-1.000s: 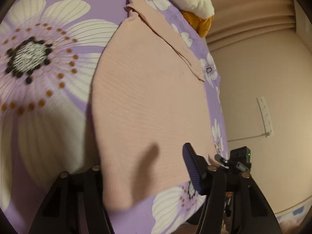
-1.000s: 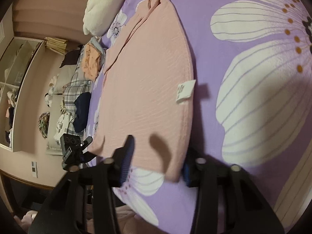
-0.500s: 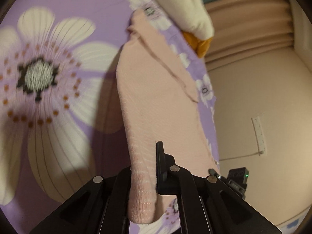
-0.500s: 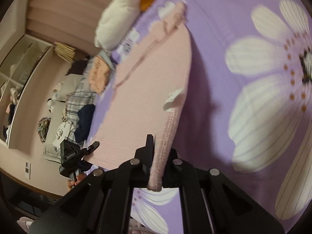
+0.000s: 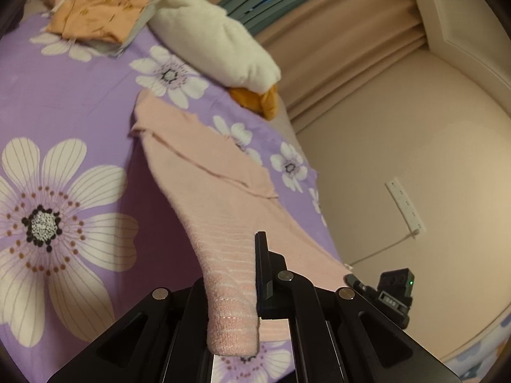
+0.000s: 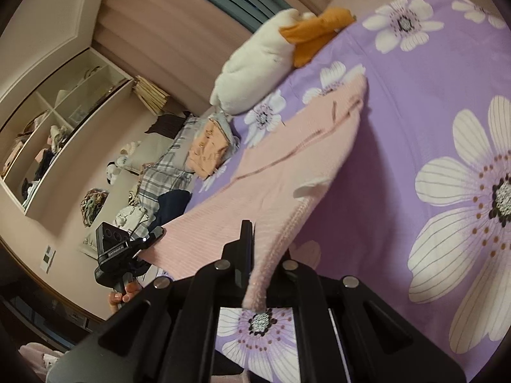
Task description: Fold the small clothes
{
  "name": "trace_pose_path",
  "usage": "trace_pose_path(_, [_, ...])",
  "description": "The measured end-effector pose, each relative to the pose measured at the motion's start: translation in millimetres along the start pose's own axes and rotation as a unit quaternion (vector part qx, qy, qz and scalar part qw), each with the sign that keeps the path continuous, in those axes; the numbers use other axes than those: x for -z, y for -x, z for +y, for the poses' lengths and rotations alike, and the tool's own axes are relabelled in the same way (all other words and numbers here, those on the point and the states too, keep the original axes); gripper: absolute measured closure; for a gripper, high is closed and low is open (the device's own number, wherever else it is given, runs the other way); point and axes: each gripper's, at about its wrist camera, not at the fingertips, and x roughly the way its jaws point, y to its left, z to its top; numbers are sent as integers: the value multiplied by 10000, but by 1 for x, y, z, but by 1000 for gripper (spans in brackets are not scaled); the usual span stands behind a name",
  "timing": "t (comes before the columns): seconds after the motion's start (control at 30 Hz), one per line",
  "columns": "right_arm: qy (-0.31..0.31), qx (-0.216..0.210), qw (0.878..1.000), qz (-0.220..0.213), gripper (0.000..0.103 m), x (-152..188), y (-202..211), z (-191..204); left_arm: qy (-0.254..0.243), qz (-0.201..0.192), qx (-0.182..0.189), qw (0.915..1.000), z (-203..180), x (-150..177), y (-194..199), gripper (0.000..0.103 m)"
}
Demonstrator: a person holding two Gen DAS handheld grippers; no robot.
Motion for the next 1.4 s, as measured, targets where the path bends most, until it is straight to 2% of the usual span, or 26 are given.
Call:
trace_pose_path(0.27, [681, -194, 9975, -85, 98, 7, 44, 34, -285, 76, -24, 9996, -28, 16, 37, 103])
trace_pose_path(0.47, [1367, -353, 9898, -184, 98, 15, 81, 64, -414, 137, 55, 9990, -48, 31, 64, 103])
trace_pose_path(0.57, [1409, -532, 9879, -360, 97, 13, 94, 67, -479, 77, 119, 9988, -57, 33, 74, 103])
trace_pose_path(0.63, [1394, -506, 9879, -447, 97, 10, 95, 64, -484, 26, 145, 9987, -59, 30, 76, 103])
trace_pose_path(0.8, [1052, -433, 9926, -434, 97, -3, 76, 46, -268, 66, 56, 9996, -46, 16, 59, 103])
trace_pose_path(1.0, [302, -209, 9987, -344, 96, -34, 35, 8, 150, 218, -41, 9996, -13, -8, 18, 103])
trace_pose_path(1.4, [-542, 330, 9978, -171, 96, -96, -52, -56, 731, 494, -446, 9951, 44, -70, -72, 103])
